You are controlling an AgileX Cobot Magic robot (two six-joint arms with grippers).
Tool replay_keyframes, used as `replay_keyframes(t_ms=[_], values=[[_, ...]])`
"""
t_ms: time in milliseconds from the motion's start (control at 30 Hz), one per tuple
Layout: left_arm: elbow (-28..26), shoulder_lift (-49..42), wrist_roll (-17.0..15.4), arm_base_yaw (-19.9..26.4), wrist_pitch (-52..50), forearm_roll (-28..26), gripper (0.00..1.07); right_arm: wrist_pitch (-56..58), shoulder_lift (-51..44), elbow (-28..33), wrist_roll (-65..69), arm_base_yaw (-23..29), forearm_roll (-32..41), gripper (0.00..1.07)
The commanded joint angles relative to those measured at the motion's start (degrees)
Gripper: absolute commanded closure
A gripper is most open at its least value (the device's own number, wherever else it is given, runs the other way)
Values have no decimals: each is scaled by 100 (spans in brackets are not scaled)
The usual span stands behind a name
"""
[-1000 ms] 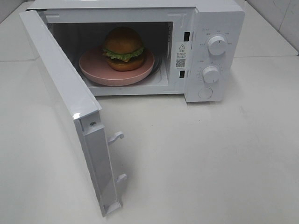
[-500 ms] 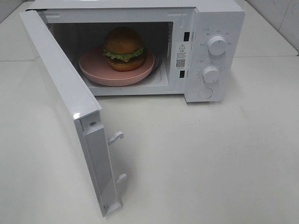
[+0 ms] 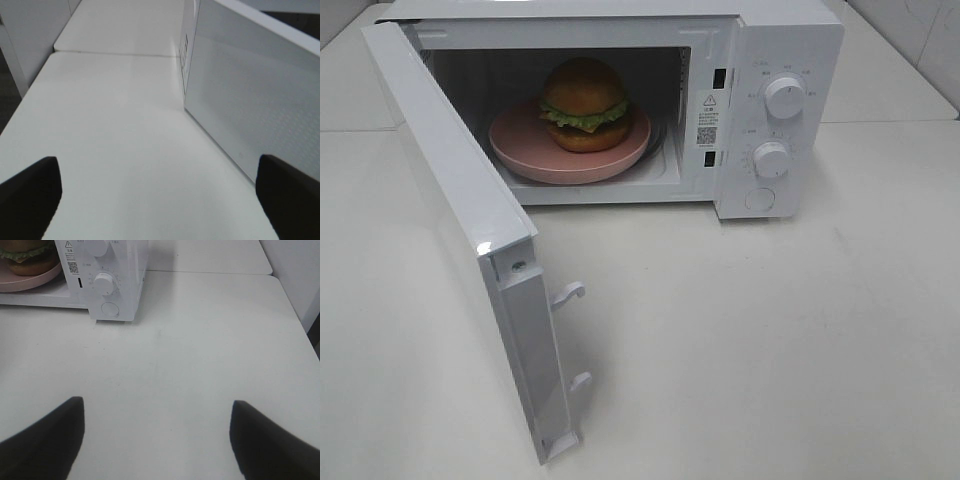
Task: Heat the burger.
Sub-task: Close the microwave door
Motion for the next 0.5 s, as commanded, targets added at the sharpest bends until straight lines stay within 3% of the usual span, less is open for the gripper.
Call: replay_keyframes(t_ms=[33, 300, 367, 467, 500], values=[[-11, 120, -6, -34, -527, 34, 9, -40, -155, 6, 34, -34, -11, 31], [-11, 682, -29, -34, -1346, 258, 10, -40, -155, 6, 34, -34, -11, 31], [-11, 1180, -29, -34, -1765, 246, 21, -40, -155, 6, 34, -34, -11, 31], [-11, 1301, -29, -34, -1839, 235, 25, -40, -155, 6, 34, -34, -11, 31], [-11, 1507, -29, -34, -2000, 235, 35, -40, -155, 6, 34, -34, -11, 31]])
